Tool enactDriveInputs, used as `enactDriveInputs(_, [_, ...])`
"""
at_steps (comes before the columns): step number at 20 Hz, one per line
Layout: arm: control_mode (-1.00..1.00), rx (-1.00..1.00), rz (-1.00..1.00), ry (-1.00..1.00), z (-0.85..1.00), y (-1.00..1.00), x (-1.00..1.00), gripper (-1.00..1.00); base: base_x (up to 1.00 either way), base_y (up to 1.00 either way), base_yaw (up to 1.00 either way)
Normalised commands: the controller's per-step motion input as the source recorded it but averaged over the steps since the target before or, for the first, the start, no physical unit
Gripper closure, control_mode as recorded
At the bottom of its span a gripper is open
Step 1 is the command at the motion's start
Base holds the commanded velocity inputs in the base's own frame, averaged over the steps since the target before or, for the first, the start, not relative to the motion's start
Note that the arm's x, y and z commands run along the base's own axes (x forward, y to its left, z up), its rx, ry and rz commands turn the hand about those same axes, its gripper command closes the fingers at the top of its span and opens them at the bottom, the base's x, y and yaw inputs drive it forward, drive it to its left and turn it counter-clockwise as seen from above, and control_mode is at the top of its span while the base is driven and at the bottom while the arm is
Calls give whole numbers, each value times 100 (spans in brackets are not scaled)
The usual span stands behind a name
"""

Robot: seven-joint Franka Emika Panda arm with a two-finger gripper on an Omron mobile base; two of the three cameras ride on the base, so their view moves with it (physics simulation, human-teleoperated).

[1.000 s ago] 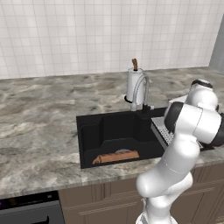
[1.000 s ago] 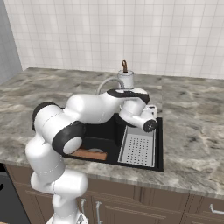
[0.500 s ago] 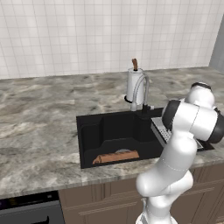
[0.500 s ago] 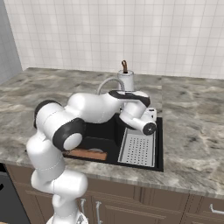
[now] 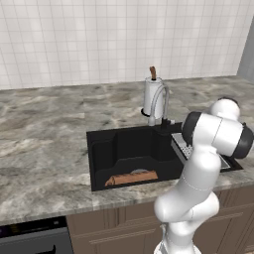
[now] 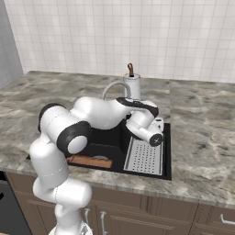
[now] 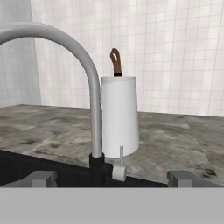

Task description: Turn on the sink faucet with hot water and rinse the cutting board for ten seconds, then turn off the faucet. Push the cutting board to reach the water if necessary.

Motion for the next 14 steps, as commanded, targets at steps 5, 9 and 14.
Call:
enactDriveInputs(5, [-100,0,0,0,-23,0,0,-100,0,0,0])
enactDriveInputs(9, [-100,0,0,0,-15,0,3,-100,0,0,0])
enactDriveInputs(14, [-100,0,0,0,-5,0,16,-100,0,0,0])
